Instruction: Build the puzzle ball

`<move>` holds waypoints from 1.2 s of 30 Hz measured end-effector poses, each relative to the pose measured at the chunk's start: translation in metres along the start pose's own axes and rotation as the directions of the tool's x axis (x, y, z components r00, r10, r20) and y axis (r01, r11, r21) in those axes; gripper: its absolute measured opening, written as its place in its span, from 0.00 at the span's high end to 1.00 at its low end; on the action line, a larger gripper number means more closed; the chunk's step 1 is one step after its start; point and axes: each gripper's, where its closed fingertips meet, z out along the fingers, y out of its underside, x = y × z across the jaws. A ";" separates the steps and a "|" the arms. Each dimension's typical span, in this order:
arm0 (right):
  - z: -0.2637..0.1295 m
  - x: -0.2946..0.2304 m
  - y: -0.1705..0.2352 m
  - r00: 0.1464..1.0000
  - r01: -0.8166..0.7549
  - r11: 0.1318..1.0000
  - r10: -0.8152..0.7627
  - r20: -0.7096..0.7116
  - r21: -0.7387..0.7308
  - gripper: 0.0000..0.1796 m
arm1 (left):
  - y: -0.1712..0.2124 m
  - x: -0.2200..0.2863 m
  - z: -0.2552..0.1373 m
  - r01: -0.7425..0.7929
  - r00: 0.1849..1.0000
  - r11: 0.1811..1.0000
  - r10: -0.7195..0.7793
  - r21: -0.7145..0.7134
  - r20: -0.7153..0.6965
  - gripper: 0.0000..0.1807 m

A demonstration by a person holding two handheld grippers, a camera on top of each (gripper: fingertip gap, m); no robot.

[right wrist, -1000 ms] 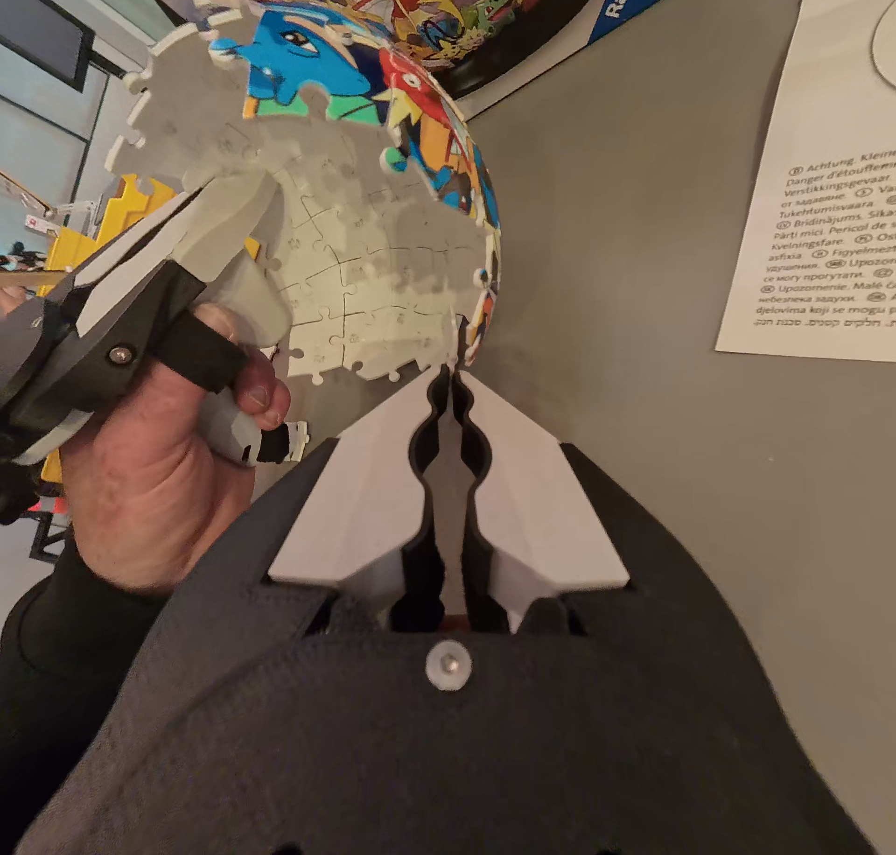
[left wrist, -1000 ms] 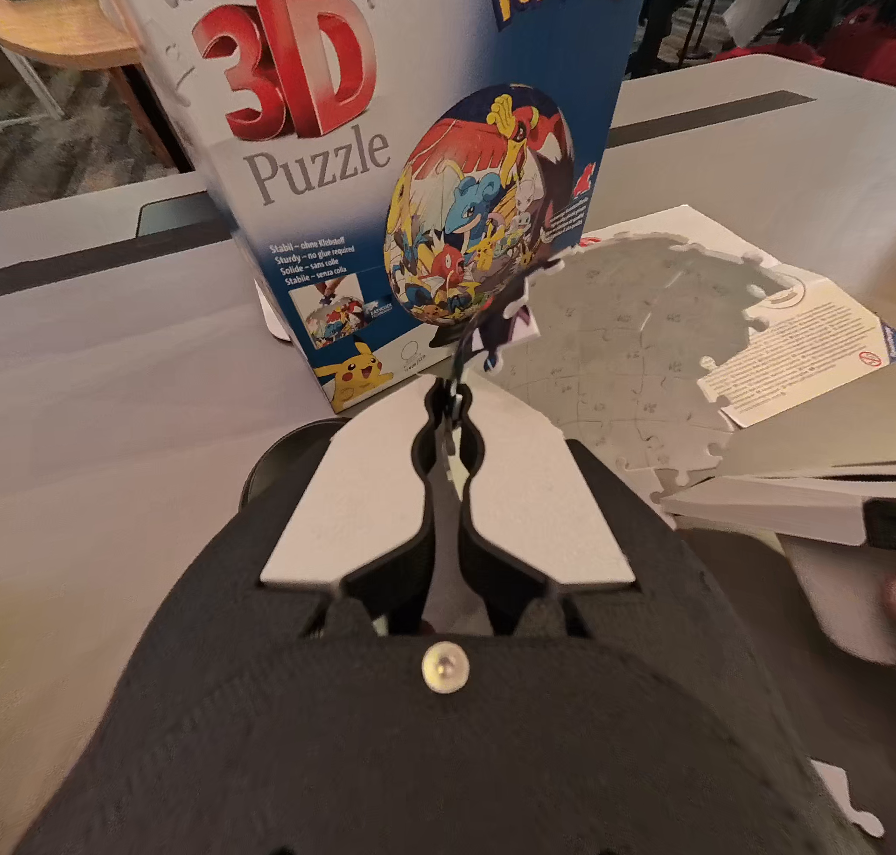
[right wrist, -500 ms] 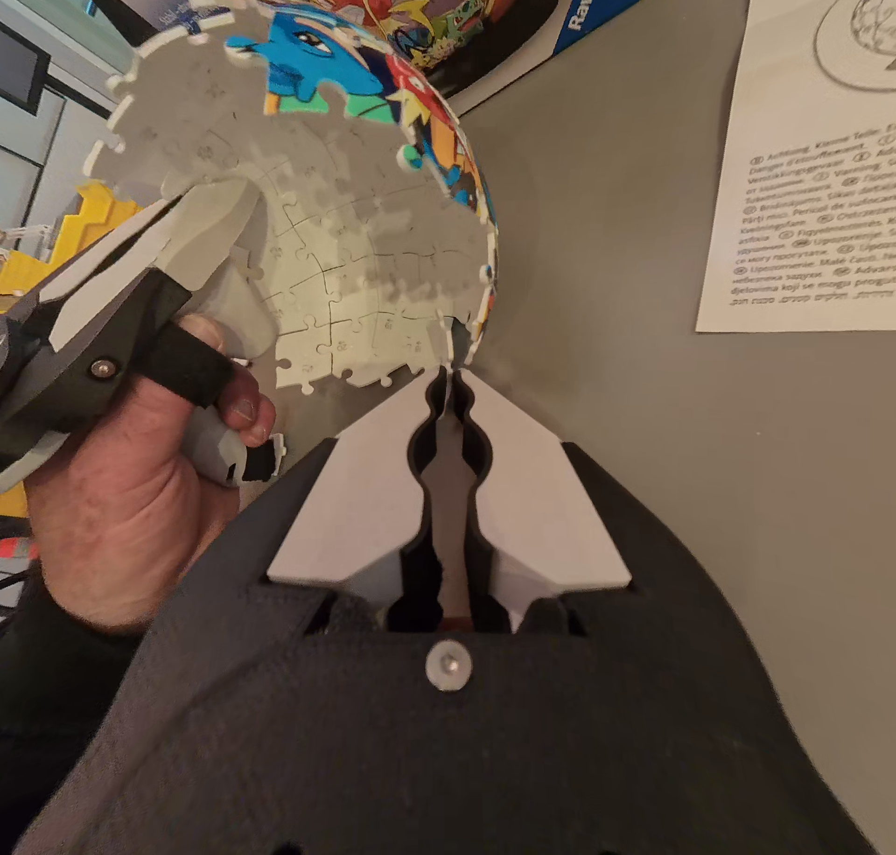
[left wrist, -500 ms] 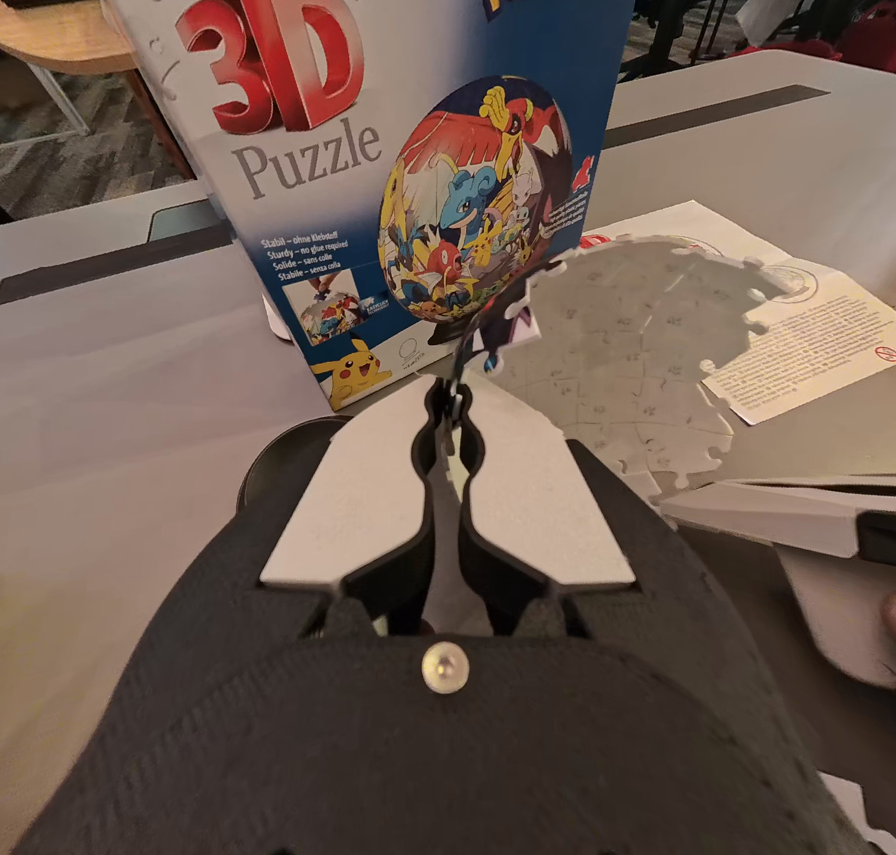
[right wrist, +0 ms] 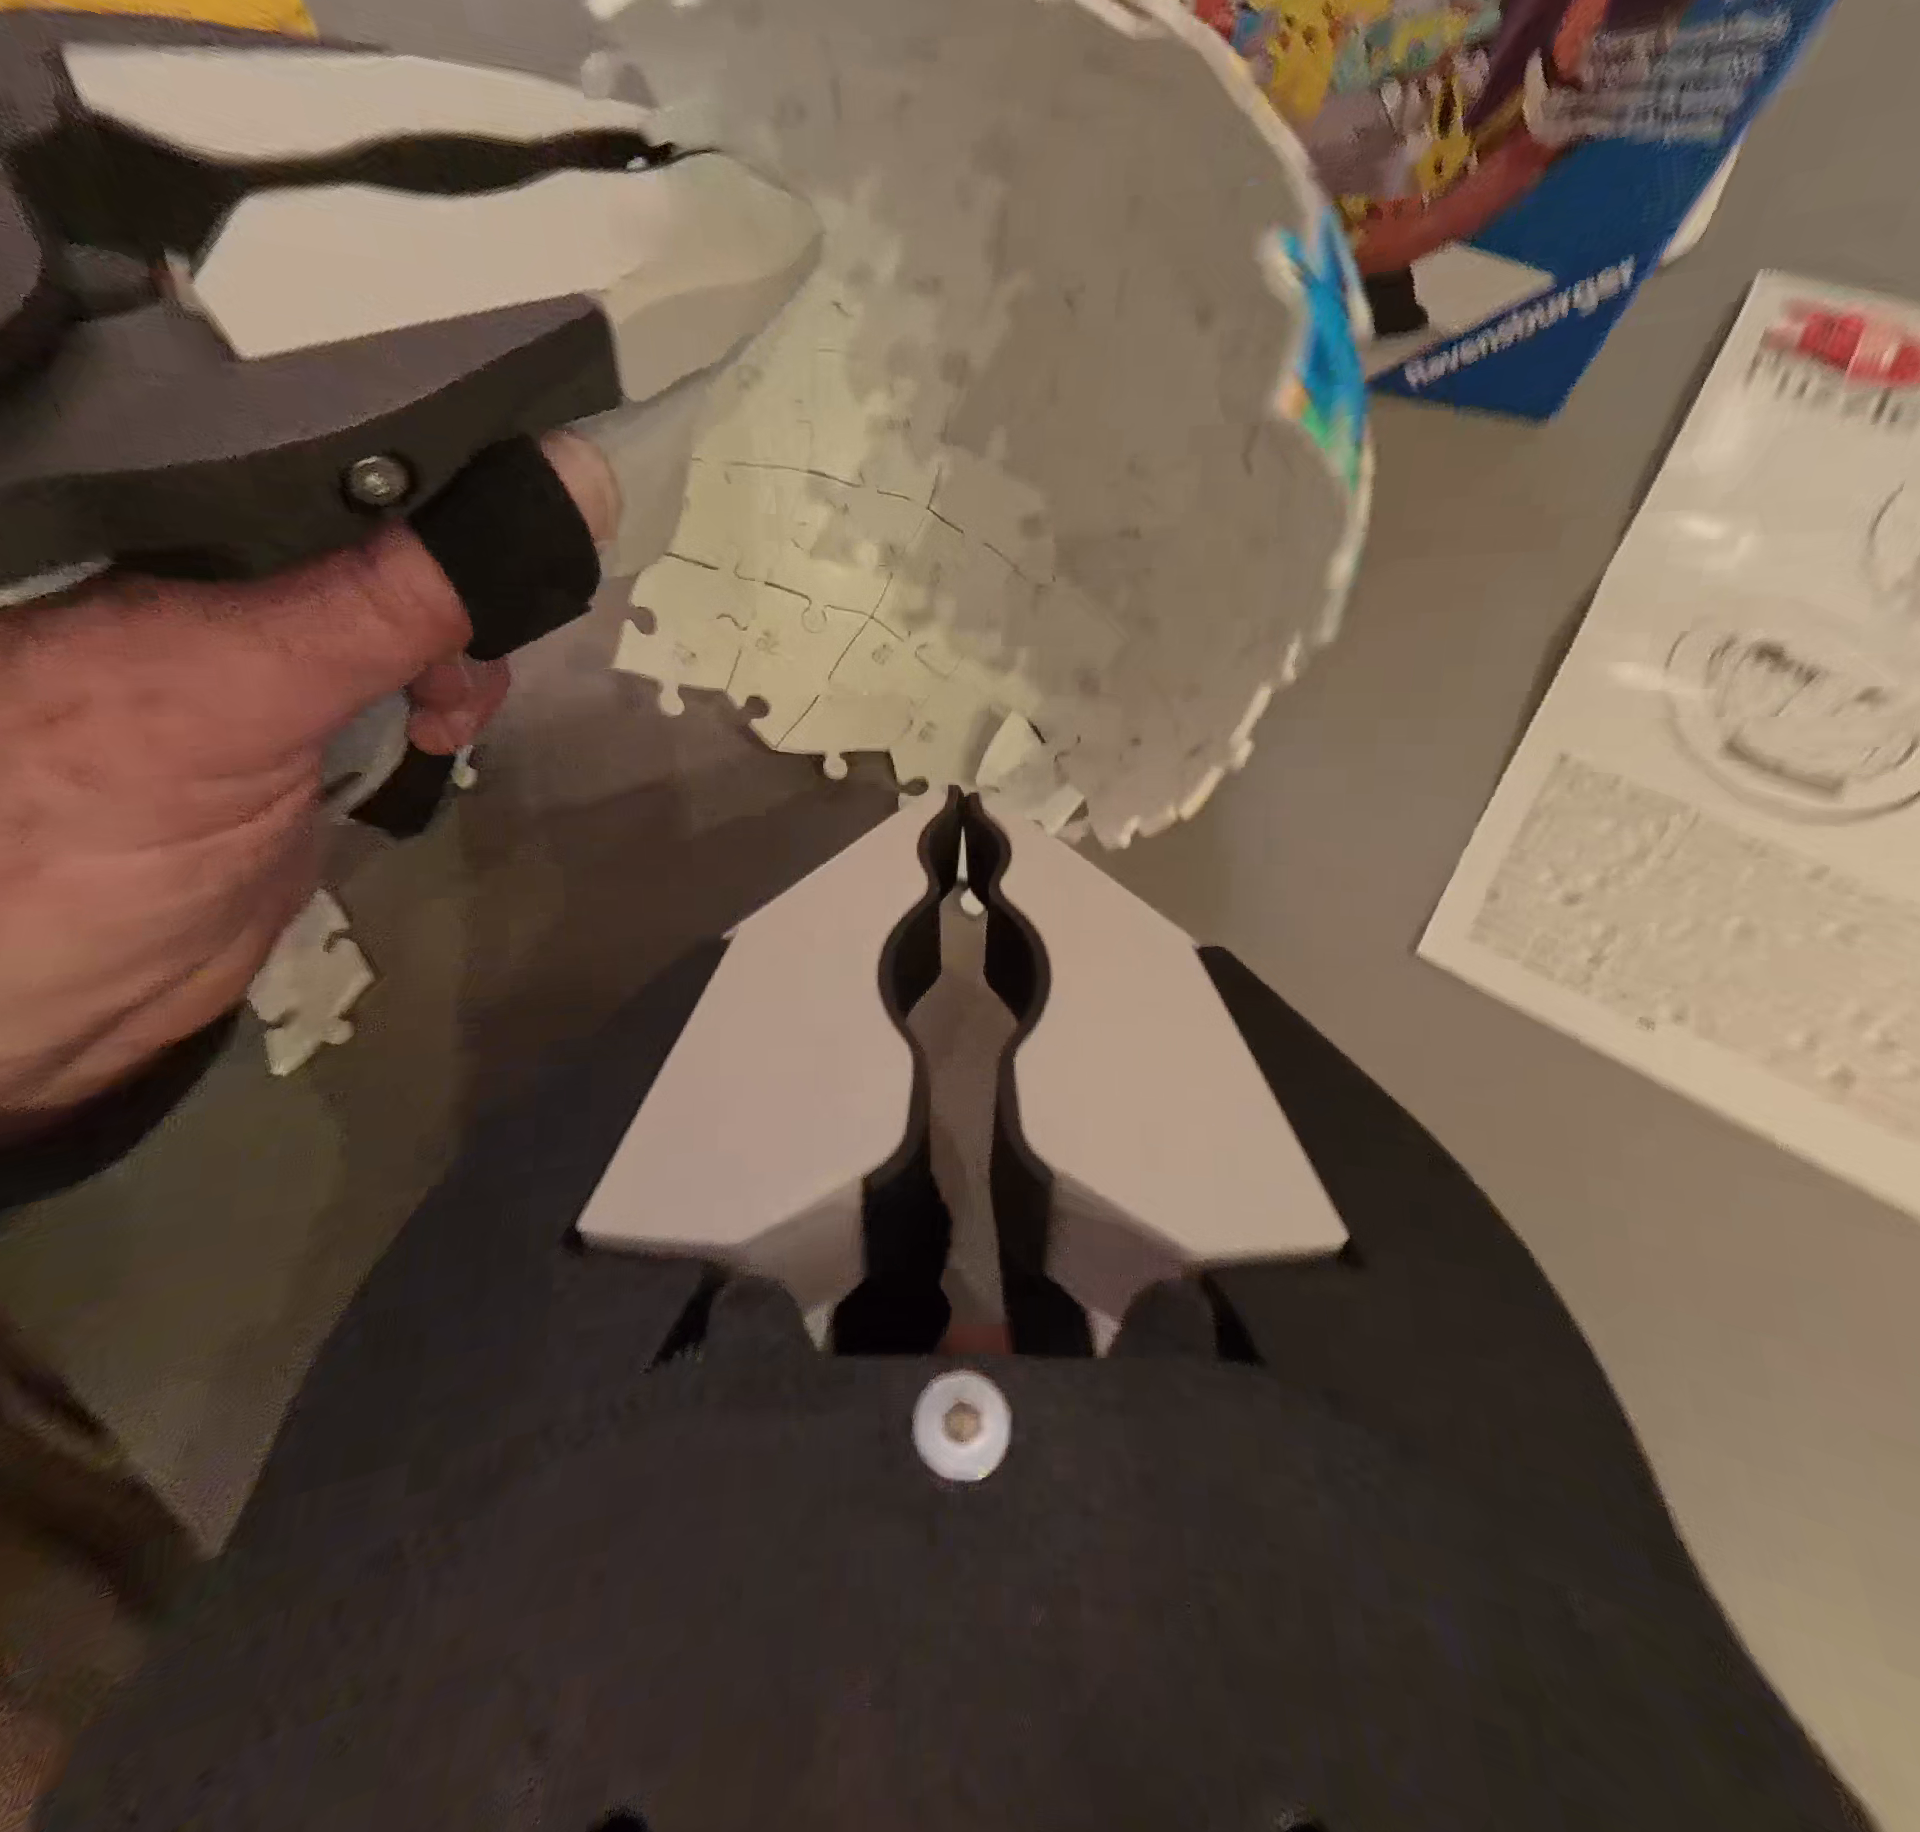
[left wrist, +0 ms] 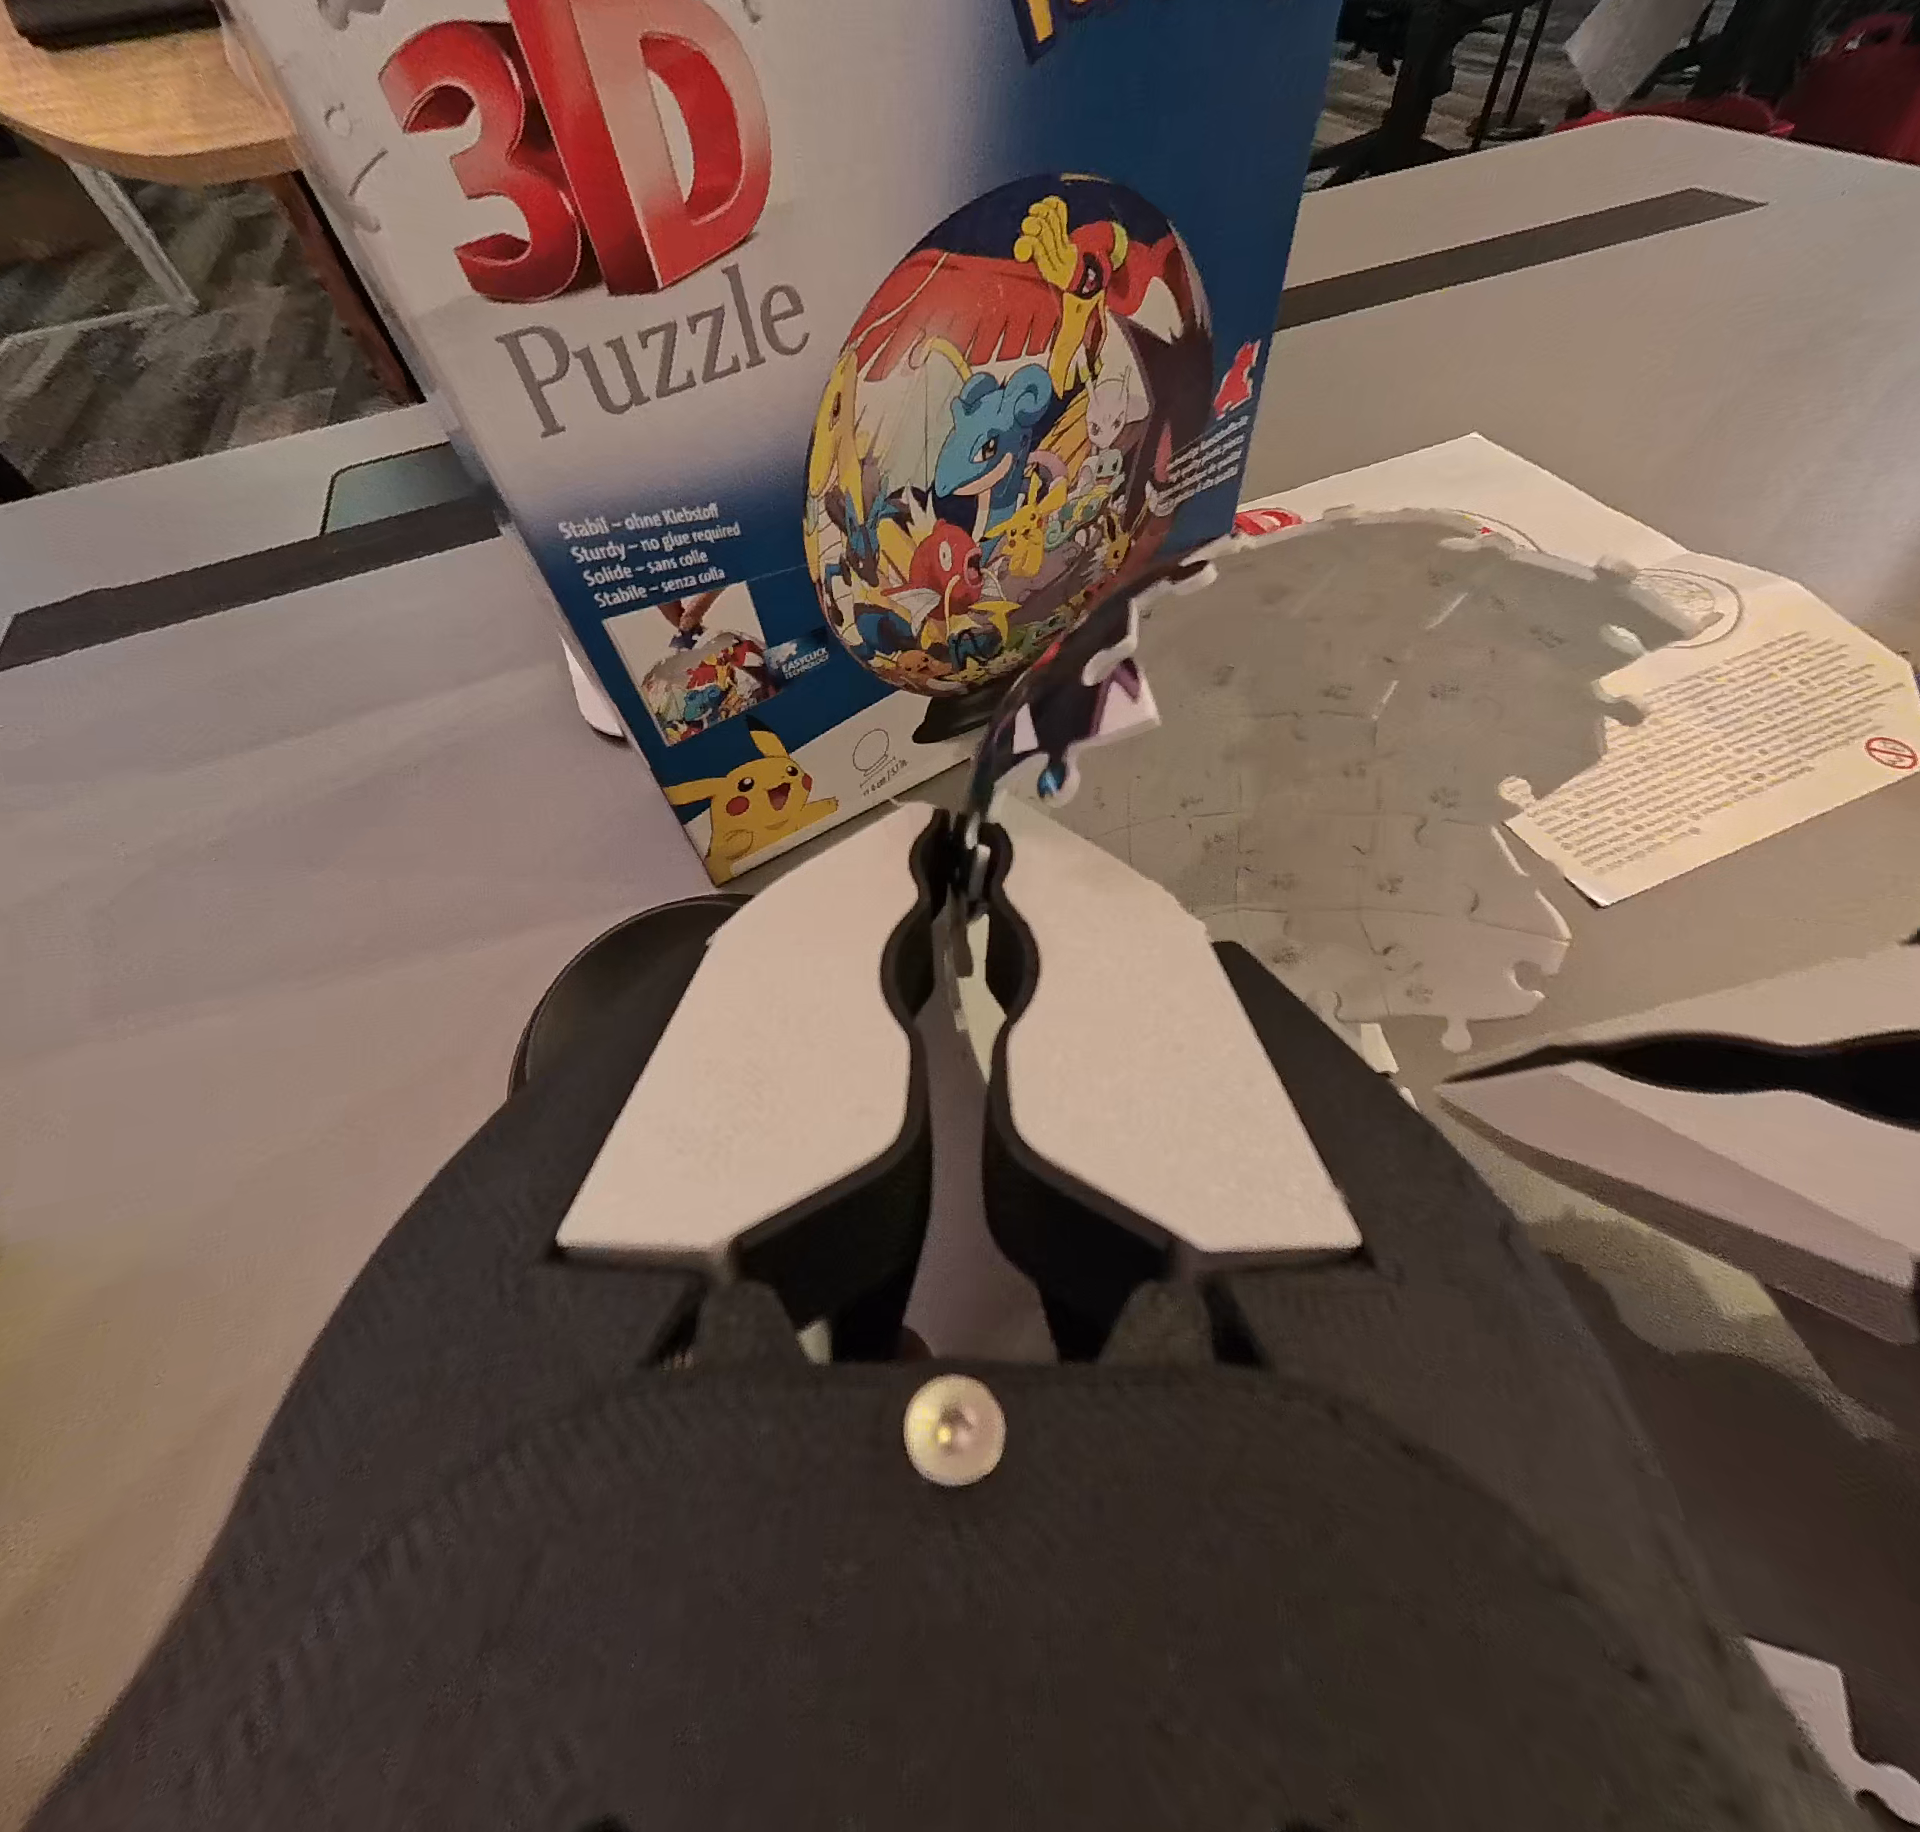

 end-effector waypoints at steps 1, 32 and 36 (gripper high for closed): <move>0.002 0.001 -0.001 0.998 0.062 0.998 -0.062 -0.029 -0.008 1.00 | 0.000 0.001 0.000 -0.001 1.000 1.000 0.001 0.000 -0.001 0.98; 0.023 0.018 0.012 0.951 0.242 0.955 -0.269 -0.154 -0.172 1.00 | -0.005 0.018 -0.014 0.003 1.000 0.999 -0.002 0.043 -0.029 0.96; 0.023 0.019 0.013 0.941 0.272 0.942 -0.303 -0.148 -0.197 1.00 | -0.005 0.020 -0.014 0.010 0.999 0.999 -0.008 0.044 -0.037 0.95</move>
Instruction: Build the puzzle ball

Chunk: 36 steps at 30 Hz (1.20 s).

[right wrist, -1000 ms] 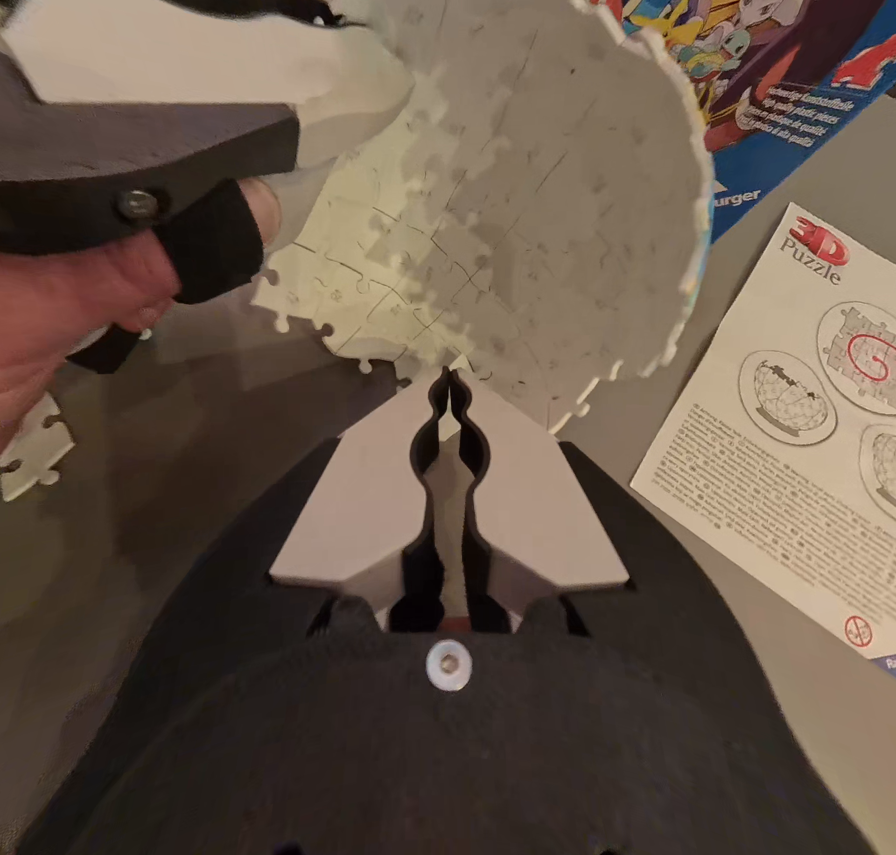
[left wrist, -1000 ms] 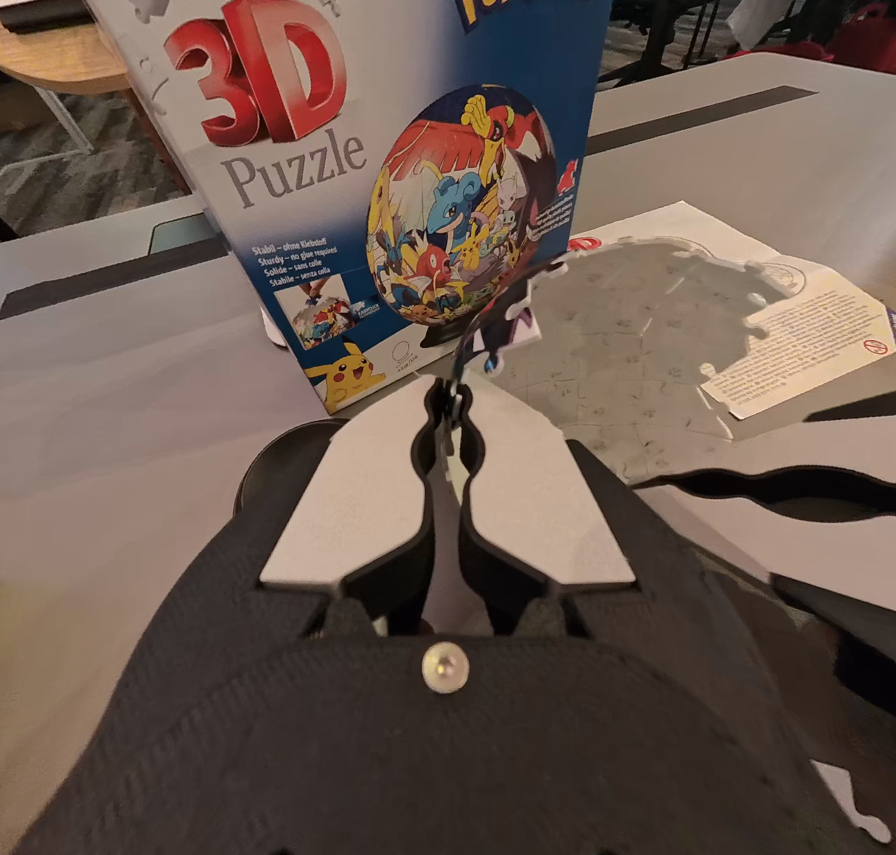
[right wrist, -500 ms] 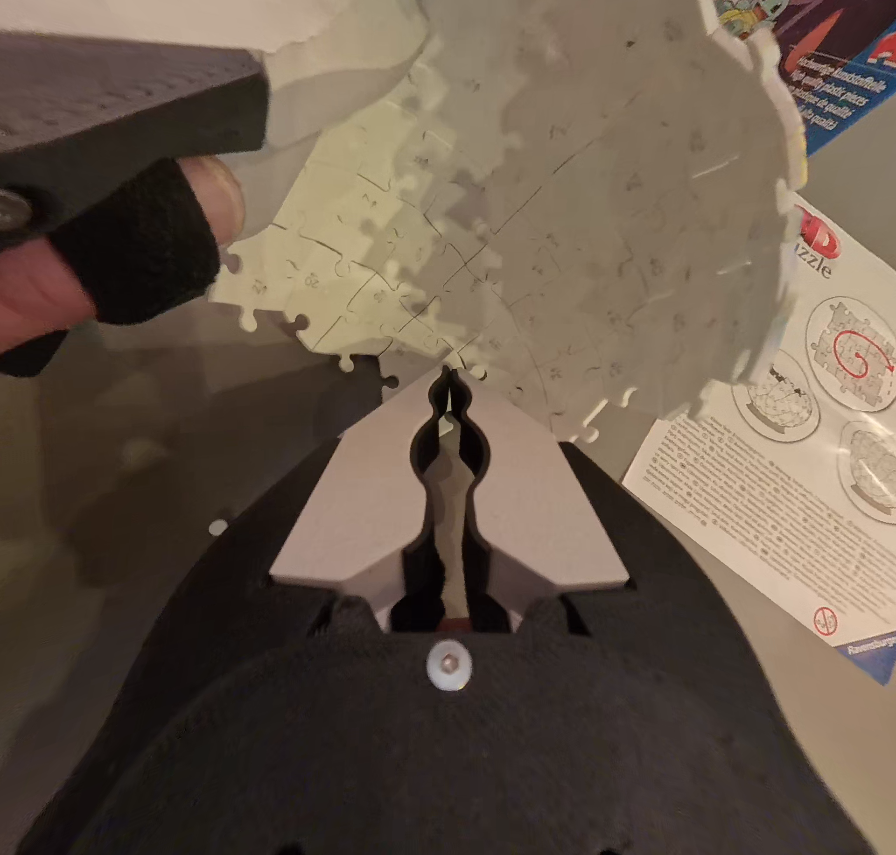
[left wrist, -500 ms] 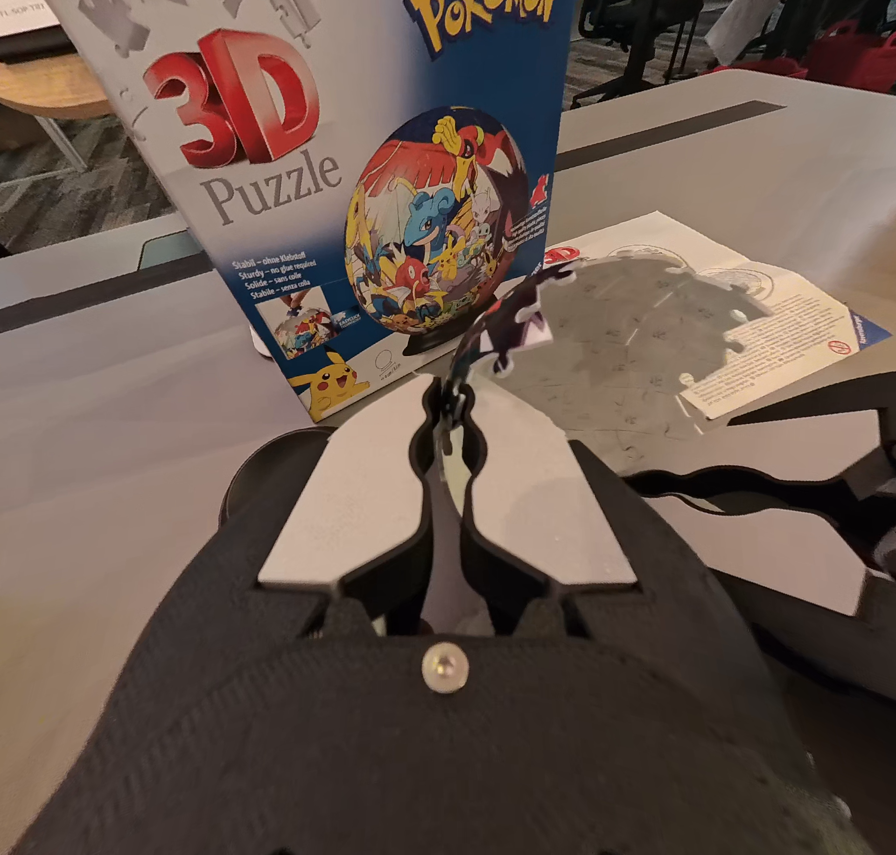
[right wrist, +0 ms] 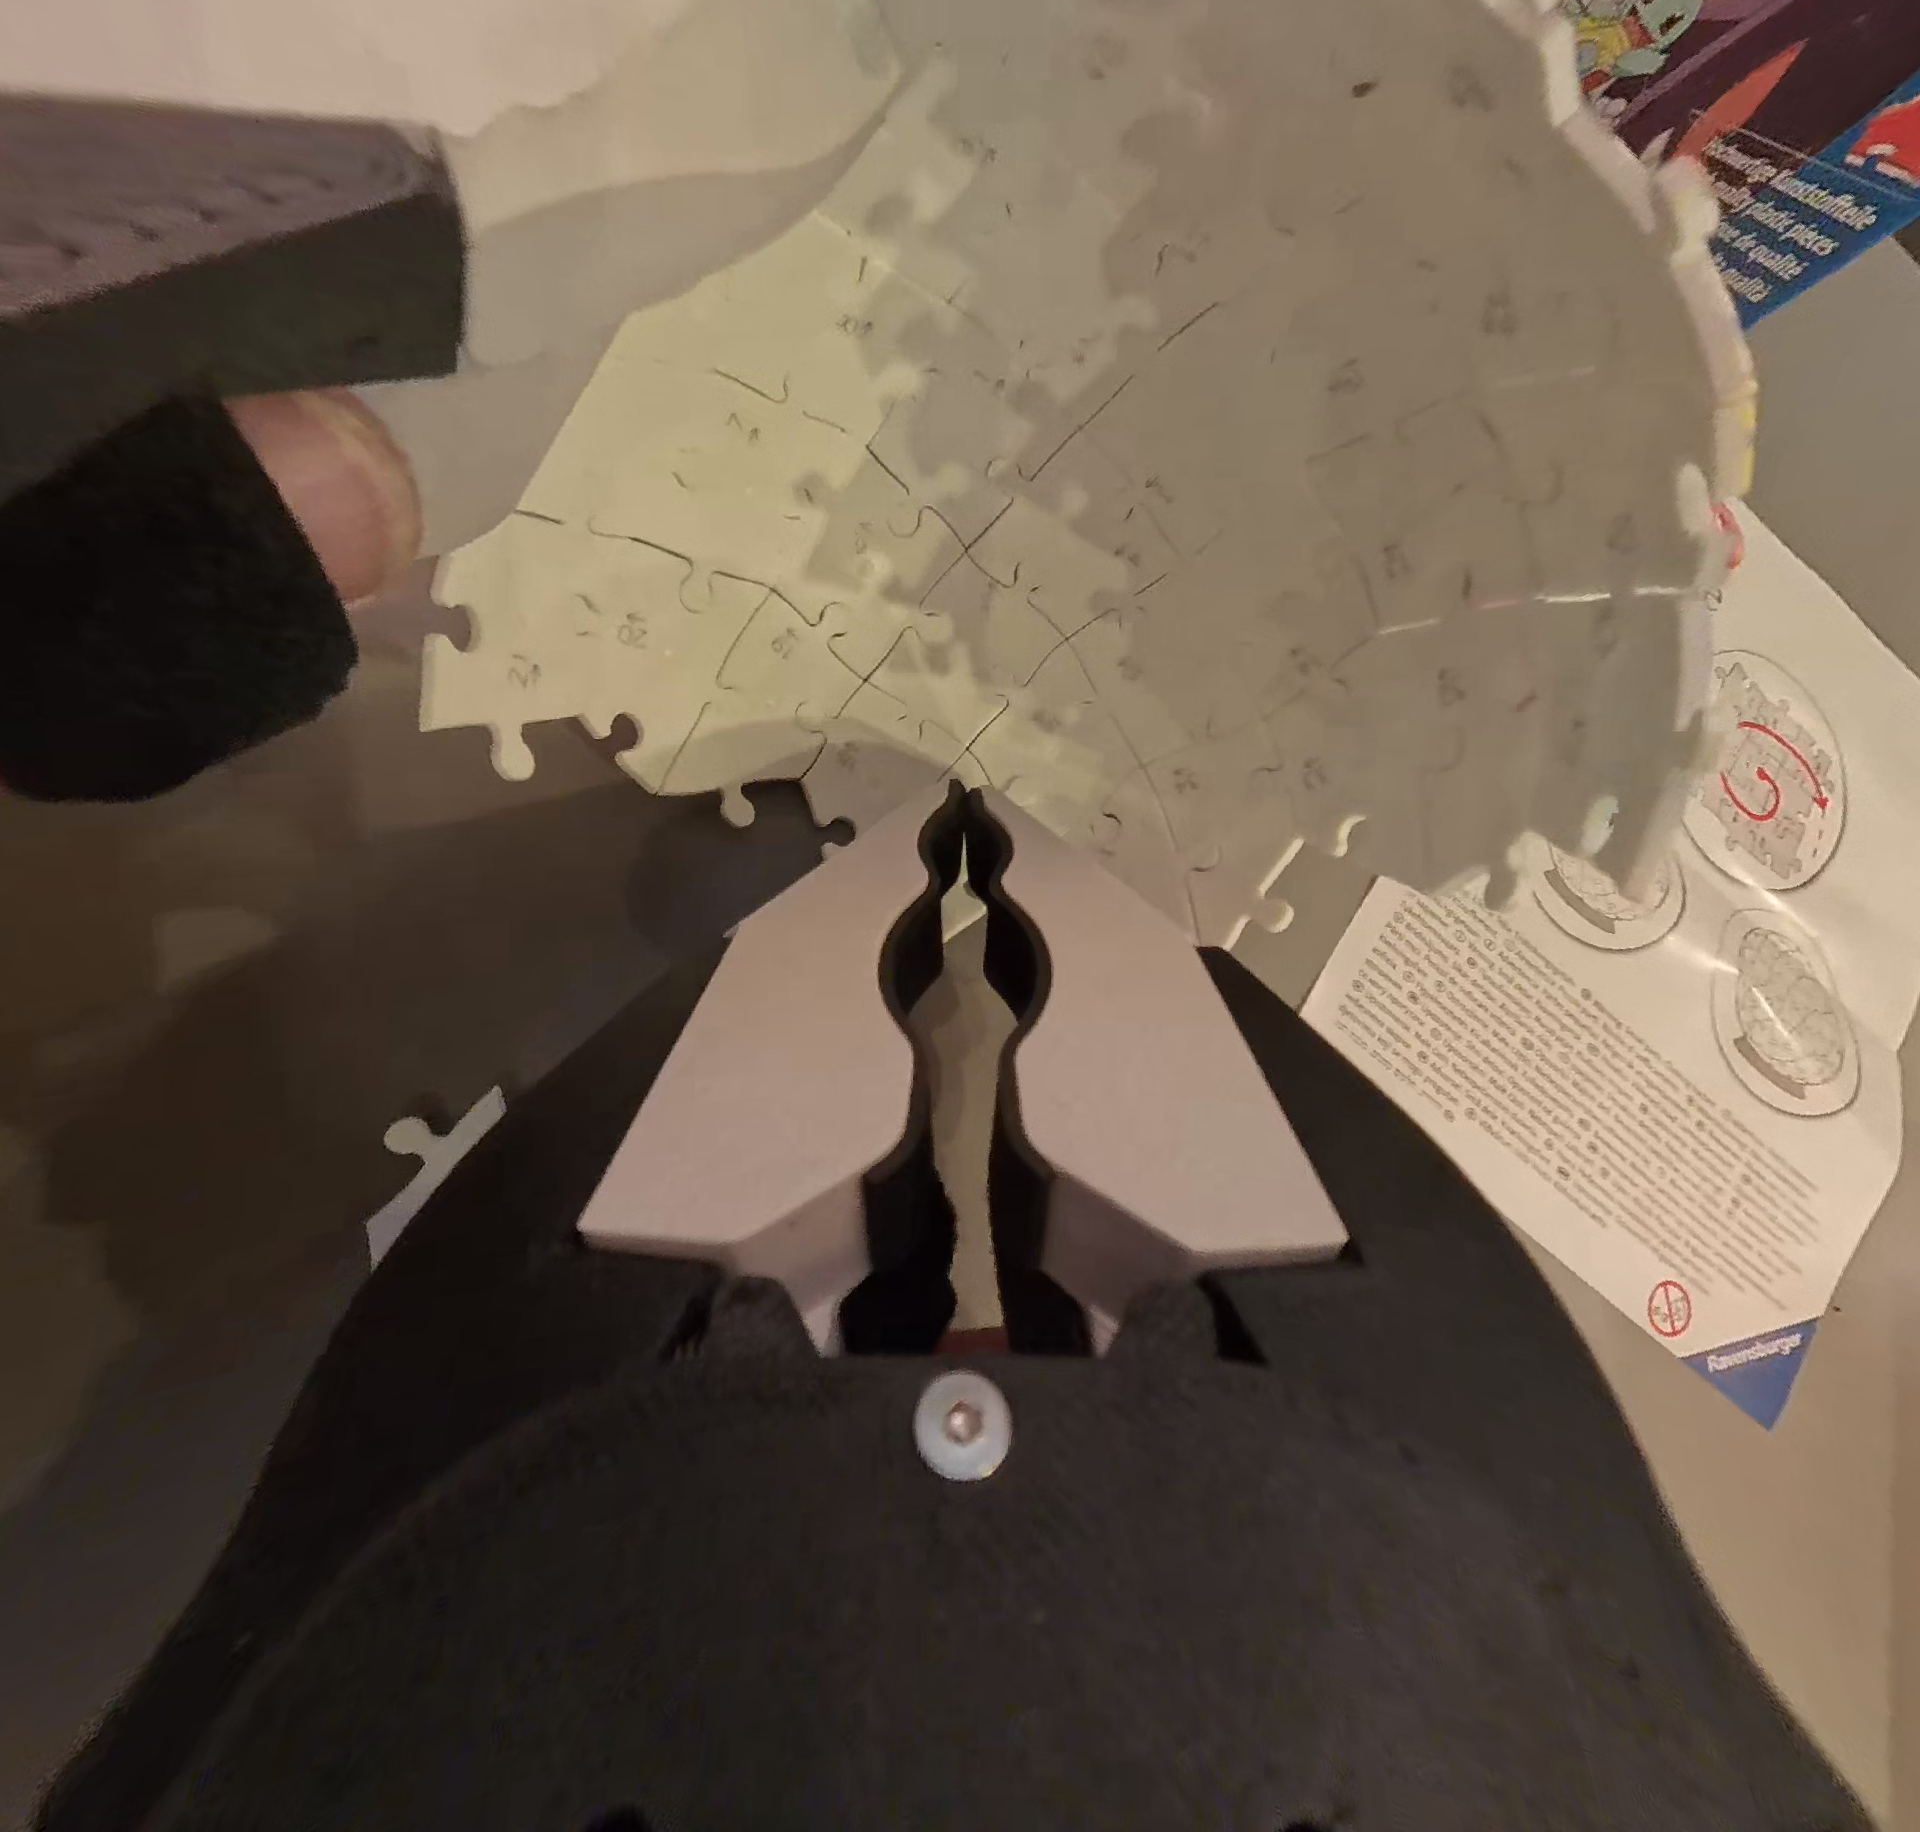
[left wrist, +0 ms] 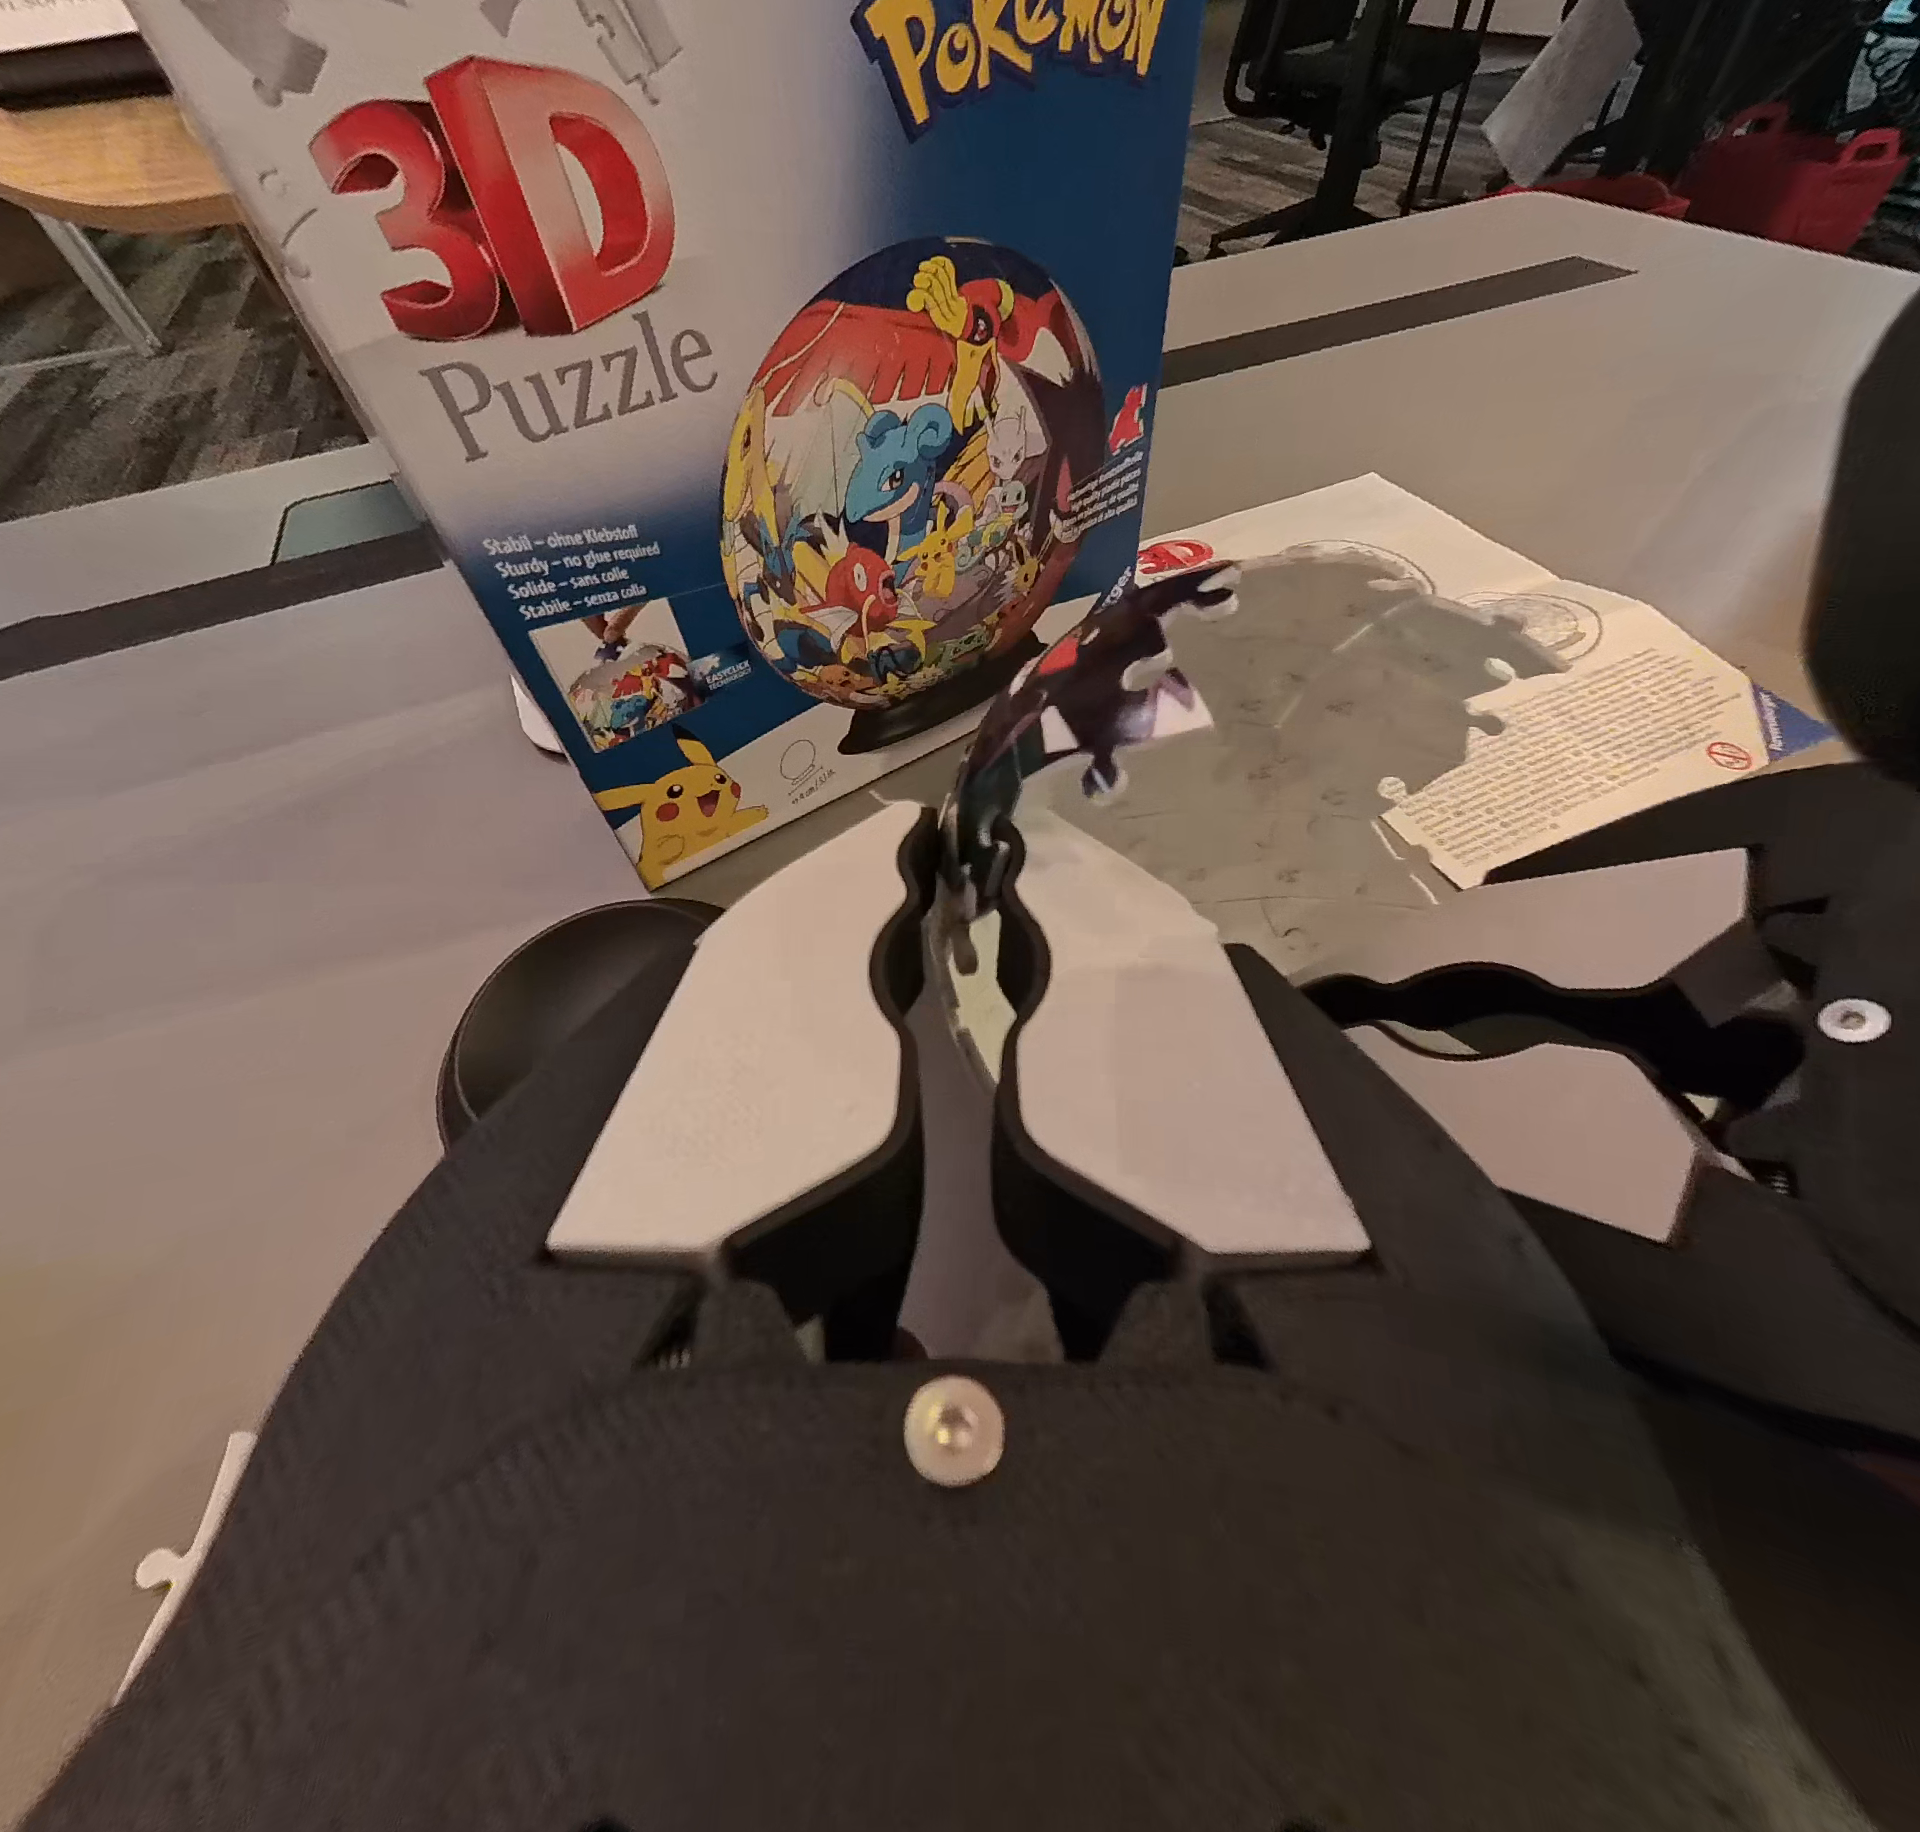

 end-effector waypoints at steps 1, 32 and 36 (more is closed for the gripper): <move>0.000 0.000 0.000 1.000 -0.003 1.000 0.003 0.007 -0.005 1.00 | 0.000 0.000 0.000 0.002 1.000 1.000 -0.002 0.000 -0.002 0.95; -0.063 -0.015 0.000 0.979 0.125 0.977 -0.149 0.138 0.171 1.00 | 0.005 -0.011 0.007 0.015 1.000 0.999 -0.014 -0.034 0.006 0.97; -0.046 -0.024 -0.007 0.968 0.173 0.973 -0.197 0.157 0.152 1.00 | 0.003 -0.008 0.007 -0.010 1.000 0.999 0.010 -0.031 0.001 0.97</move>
